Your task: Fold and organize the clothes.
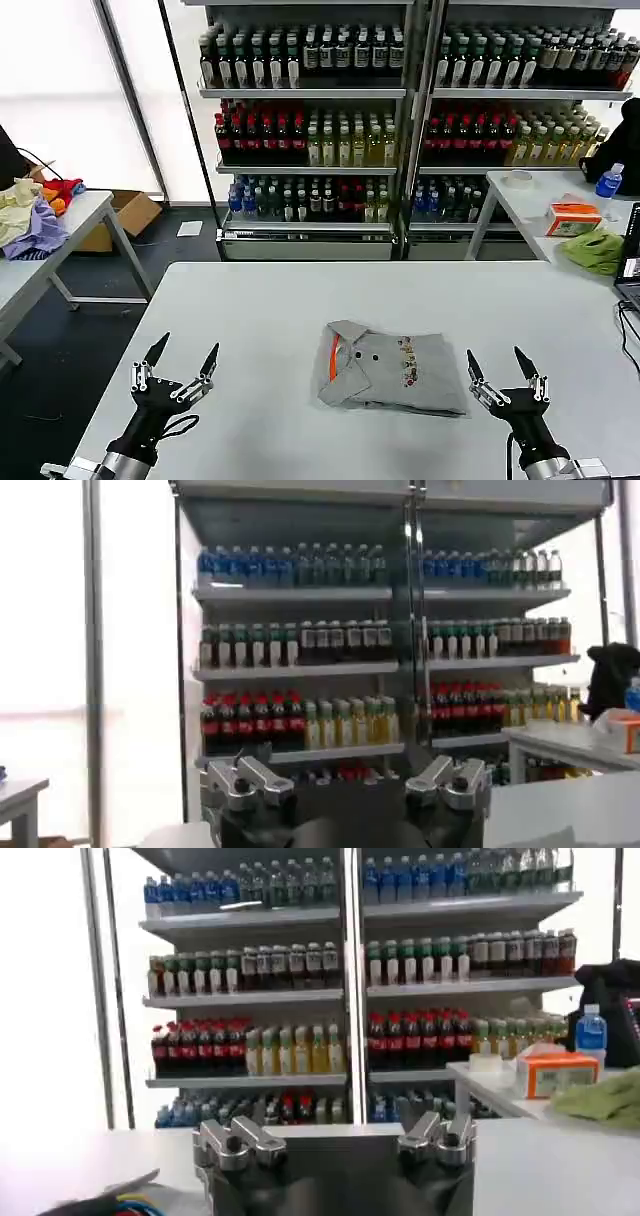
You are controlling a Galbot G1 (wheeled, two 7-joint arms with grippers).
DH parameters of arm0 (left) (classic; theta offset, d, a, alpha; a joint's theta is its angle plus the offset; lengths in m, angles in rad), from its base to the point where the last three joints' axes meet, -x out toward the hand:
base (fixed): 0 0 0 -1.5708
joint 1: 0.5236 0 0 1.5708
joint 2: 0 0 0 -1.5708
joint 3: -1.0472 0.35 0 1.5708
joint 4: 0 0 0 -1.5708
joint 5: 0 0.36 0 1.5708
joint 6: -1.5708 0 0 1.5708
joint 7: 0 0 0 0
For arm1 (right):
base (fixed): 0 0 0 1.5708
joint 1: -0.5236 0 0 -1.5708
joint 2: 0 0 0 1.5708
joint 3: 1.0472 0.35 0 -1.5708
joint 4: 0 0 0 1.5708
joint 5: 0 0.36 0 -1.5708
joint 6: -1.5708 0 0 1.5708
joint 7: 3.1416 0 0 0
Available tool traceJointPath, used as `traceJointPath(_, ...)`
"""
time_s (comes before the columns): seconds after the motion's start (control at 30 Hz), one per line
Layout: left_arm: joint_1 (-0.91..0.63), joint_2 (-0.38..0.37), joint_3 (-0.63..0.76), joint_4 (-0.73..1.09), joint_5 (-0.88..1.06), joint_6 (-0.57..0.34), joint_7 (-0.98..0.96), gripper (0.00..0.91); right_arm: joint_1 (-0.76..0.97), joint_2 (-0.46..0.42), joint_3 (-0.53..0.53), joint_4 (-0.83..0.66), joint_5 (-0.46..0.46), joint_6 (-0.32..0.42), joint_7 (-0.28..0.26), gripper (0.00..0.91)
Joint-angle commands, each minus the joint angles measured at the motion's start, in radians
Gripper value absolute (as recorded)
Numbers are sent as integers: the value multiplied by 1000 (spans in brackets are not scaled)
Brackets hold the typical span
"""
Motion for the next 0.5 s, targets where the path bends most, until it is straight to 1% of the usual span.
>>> traceJointPath(0.03, -1, -7, -48, 12, -2, -10, 24, 907, 11, 6, -7, -11, -31, 5, 0, 907)
traceJointPath(0.33, -3, 1, -60, 7, -2, -7, 32, 907, 13, 12, -3, -21, -39, 13, 10, 907)
traceJointPath(0.4, -4, 1, -61, 8, -5, -8, 32, 907, 11, 10, 3, -23, -62, 19, 9, 907)
traceJointPath(0.5, -6, 1, -68, 10, -12, -7, 32, 907, 4, 10, 6, -14, -46, 23, 14, 907)
